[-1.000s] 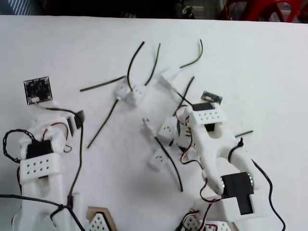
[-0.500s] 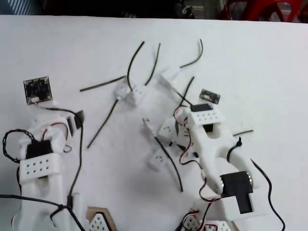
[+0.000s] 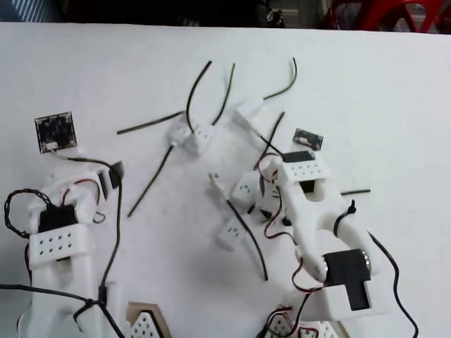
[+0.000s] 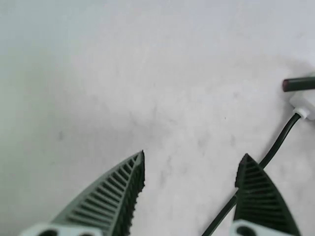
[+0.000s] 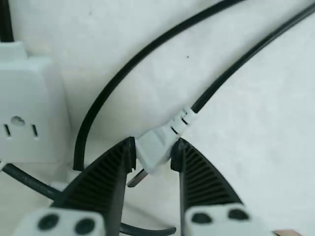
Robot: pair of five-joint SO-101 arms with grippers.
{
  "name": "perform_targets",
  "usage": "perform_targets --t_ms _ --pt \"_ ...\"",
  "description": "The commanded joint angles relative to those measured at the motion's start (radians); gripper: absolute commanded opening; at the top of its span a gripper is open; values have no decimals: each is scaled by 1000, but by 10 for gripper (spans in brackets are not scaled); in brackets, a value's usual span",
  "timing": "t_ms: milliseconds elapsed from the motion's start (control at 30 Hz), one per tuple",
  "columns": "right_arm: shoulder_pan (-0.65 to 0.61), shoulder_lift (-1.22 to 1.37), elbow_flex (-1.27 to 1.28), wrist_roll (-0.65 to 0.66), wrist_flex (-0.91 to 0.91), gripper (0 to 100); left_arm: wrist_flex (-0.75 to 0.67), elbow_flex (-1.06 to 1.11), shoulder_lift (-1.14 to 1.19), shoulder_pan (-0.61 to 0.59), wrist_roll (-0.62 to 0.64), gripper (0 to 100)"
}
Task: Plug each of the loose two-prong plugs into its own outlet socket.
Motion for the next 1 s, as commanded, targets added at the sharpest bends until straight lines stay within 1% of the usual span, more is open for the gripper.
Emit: perform_targets --t_ms 0,100,200,267,333,467,600,700,833,967 --pt "53 -7 -21 97 -16 17 -21 -6 -24 -5 -8 294" --pt "119 -4 -21 207 -15 17 -21 -6 -24 -5 -8 294" --pt "179 -7 -20 388 -15 17 -23 -6 -24 -5 -8 294" --pt "196 -7 -20 508 -15 17 -23 -6 -24 -5 -8 294" --pt "199 -4 -20 588 -15 17 -23 -6 -24 -5 -8 294" --pt "193 1 -21 598 -18 29 -25 -6 -24 -5 -8 294" --pt "166 1 -18 598 -15 118 -25 -6 -24 -5 -8 294" --pt "153 1 -18 592 -15 133 -25 -6 -24 -5 -8 294" --pt "137 1 -18 476 -15 134 -25 -6 -24 -5 -8 294" --pt "124 2 -5 439 -15 128 -25 -6 -24 -5 -8 294"
